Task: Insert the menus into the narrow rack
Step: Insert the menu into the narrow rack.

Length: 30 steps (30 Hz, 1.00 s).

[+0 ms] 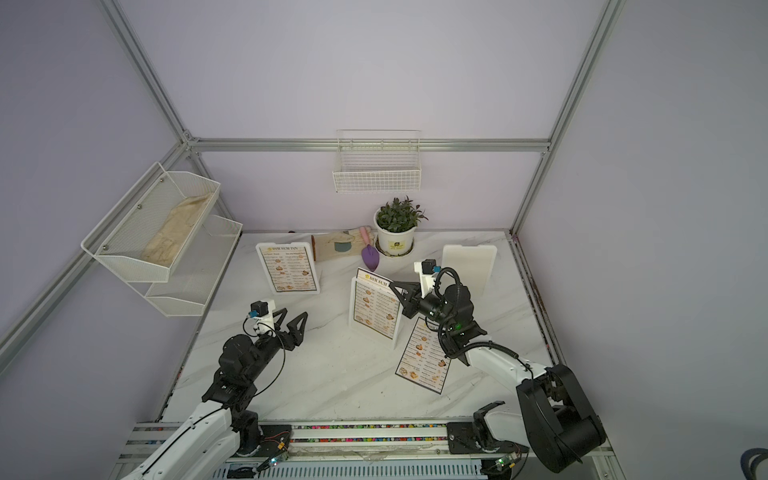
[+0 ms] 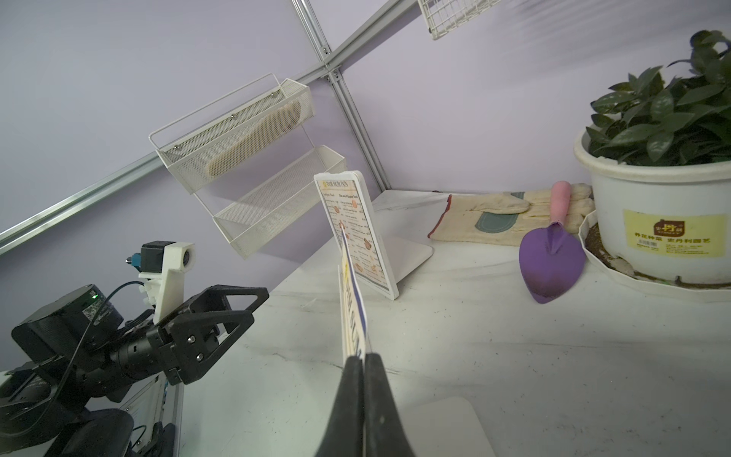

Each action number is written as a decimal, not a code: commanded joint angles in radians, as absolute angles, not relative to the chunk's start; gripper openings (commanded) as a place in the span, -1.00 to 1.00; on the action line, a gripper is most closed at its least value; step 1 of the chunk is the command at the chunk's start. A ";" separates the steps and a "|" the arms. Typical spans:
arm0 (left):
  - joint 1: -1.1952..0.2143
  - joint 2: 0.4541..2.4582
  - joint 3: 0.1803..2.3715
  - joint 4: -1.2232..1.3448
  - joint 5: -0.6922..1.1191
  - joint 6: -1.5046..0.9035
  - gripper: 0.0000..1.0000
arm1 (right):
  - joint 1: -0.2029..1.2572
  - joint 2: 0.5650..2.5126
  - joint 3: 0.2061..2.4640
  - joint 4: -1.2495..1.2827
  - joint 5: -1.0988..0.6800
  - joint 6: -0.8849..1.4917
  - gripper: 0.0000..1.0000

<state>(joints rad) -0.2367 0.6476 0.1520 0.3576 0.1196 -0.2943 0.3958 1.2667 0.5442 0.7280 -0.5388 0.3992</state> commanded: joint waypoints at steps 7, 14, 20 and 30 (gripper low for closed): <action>-0.235 0.640 0.138 0.400 0.130 -0.278 0.50 | 0.406 1.139 0.604 0.580 -0.460 0.373 -0.50; -0.235 0.643 0.140 0.402 0.129 -0.279 0.50 | 0.429 1.104 0.762 0.324 -0.256 0.391 -0.42; -0.234 0.640 0.138 0.402 0.131 -0.279 0.50 | 0.492 1.141 0.893 0.160 -0.064 0.361 -0.40; -0.235 0.641 0.138 0.403 0.136 -0.275 0.51 | 0.667 1.338 1.084 -0.034 0.215 0.282 -0.39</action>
<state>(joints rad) -0.2367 0.6479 0.1520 0.3580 0.1238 -0.2913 0.6373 1.3117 1.0538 0.0540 0.0902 0.3176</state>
